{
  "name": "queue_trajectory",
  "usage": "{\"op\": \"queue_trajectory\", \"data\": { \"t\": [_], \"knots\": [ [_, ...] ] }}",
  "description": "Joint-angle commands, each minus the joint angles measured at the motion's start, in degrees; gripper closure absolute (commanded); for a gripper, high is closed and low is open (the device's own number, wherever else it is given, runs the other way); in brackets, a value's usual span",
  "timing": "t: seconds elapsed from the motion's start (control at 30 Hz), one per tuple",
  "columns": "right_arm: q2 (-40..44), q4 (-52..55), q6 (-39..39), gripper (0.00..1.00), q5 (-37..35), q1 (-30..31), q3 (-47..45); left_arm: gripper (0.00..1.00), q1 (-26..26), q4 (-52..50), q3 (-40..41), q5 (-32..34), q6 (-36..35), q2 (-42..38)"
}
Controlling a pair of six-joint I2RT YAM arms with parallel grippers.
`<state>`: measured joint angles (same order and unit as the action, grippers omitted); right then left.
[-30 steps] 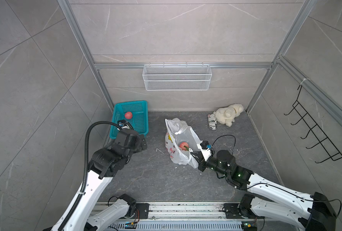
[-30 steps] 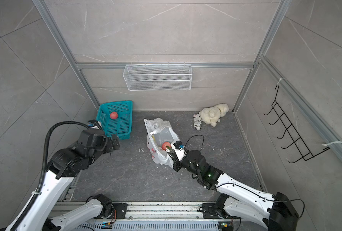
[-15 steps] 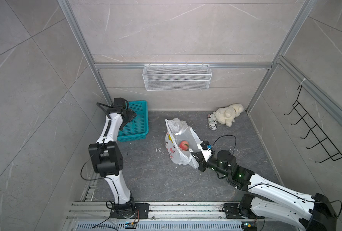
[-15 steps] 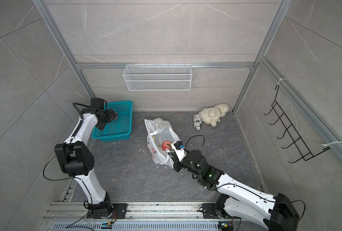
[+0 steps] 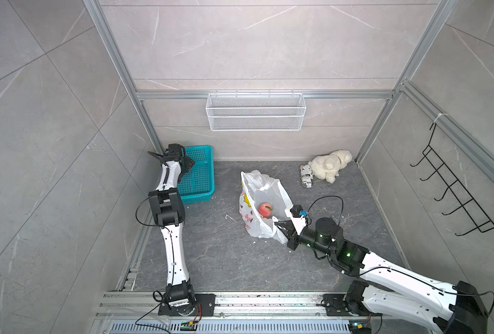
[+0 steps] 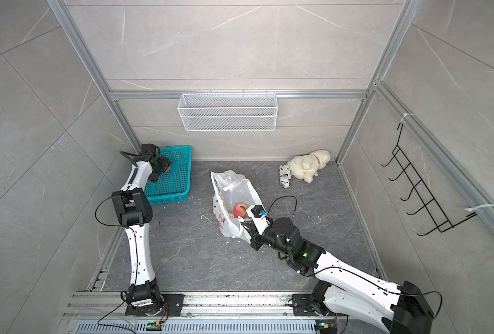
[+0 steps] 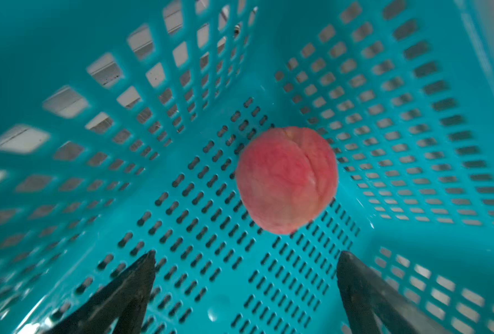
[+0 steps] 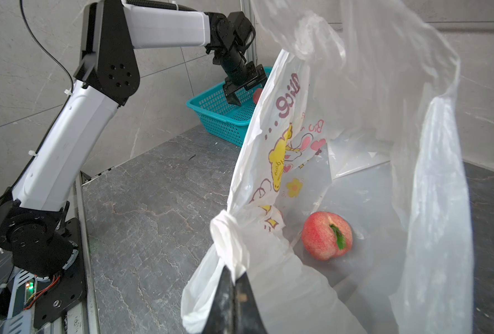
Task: Place the peach into a plastic bag & tie a knot
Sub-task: Pick up the peach from the basket.
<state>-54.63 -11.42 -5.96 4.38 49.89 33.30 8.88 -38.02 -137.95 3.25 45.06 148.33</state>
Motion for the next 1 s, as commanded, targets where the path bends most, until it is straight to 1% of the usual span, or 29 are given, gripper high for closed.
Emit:
{"op": "queue_trajectory", "data": {
  "t": [0.0,0.13,0.3,0.4,0.5,0.6,0.7,0.83,0.9,0.97],
  "knots": [
    [-0.27,-0.79,0.37,1.00,0.98,0.35,-0.34,0.00,0.17,4.71,-5.20,-0.93,1.39,2.43],
    [-0.70,-0.79,0.63,1.00,0.89,0.38,-0.34,0.01,0.10,6.18,-9.06,-0.23,1.61,6.52],
    [-1.00,-1.06,0.60,1.00,1.51,0.46,-0.34,0.01,-0.01,12.24,-9.82,-0.40,1.88,8.21],
    [-0.92,-1.06,0.60,1.00,1.55,0.43,-0.34,0.05,0.13,11.84,-11.99,0.68,1.78,9.84],
    [-0.44,-0.97,0.61,1.00,1.57,0.43,-0.42,0.09,0.17,12.04,-11.91,1.72,1.53,10.29],
    [-0.04,-1.23,0.56,1.00,1.54,0.43,-0.64,0.18,0.20,12.44,-11.94,1.80,1.17,10.42],
    [-0.21,-1.21,0.62,1.00,1.54,0.47,-0.58,0.30,0.19,12.79,-11.75,1.37,1.02,10.02],
    [-0.04,-1.24,0.60,1.00,1.42,0.40,-0.65,0.50,0.03,14.82,-9.00,-0.22,0.82,7.24],
    [-0.04,-1.41,0.63,1.00,1.17,0.42,-0.76,0.56,-0.01,15.48,-7.23,-1.25,1.29,5.30],
    [-0.04,-1.41,0.63,1.00,0.98,0.43,-0.78,0.57,-0.17,16.68,-4.15,-2.96,2.56,2.68]
  ]
}}
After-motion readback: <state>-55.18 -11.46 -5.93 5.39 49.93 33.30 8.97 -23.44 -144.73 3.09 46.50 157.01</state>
